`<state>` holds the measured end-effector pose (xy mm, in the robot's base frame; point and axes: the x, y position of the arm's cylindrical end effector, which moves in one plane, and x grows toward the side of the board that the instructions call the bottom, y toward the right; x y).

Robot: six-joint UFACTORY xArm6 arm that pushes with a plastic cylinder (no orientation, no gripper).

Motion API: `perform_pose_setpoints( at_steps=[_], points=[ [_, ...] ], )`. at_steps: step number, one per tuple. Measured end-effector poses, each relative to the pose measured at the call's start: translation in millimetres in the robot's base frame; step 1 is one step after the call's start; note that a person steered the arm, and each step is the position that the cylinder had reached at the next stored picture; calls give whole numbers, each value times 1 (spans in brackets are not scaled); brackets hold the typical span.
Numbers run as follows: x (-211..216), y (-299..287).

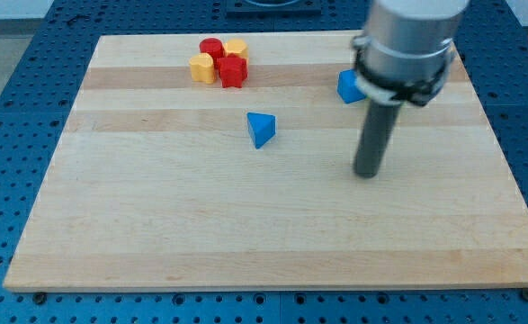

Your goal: Move the blue triangle to the blue cube

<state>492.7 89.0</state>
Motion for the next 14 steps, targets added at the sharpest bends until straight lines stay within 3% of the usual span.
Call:
perform_pose_setpoints(
  at_steps=[1,2,3,8,14],
  points=[
    [-6,-88],
    [-43,-145],
    [-59,-149],
    [-82,-70],
    [-119,-27]
  ],
)
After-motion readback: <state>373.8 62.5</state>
